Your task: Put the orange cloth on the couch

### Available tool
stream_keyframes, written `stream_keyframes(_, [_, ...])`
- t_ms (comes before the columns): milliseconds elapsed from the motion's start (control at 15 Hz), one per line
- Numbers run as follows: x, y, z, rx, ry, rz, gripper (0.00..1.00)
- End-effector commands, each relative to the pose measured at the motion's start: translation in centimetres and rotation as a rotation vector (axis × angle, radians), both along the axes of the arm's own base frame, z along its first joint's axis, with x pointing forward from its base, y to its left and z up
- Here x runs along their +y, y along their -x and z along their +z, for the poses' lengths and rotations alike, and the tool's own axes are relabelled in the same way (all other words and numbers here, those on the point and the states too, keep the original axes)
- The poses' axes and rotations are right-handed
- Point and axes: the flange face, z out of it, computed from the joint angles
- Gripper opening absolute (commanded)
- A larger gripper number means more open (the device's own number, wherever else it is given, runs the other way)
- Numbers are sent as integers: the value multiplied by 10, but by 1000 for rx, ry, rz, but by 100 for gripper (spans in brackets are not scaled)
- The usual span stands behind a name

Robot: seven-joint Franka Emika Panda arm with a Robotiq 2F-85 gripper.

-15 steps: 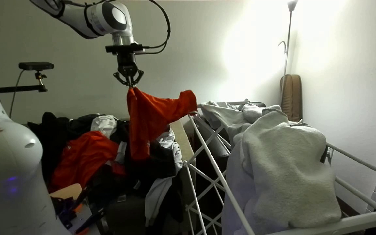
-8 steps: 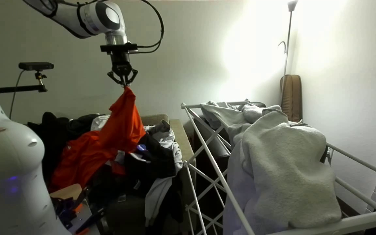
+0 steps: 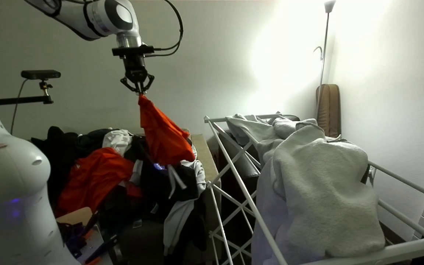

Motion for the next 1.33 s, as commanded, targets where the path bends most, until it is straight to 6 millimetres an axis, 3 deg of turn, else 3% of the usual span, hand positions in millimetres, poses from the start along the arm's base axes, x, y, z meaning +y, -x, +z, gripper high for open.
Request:
stream_keyframes(0, [5, 0, 15, -37, -44, 33, 1])
stream_keyframes(1267, [9, -3, 17, -42, -38, 11, 3])
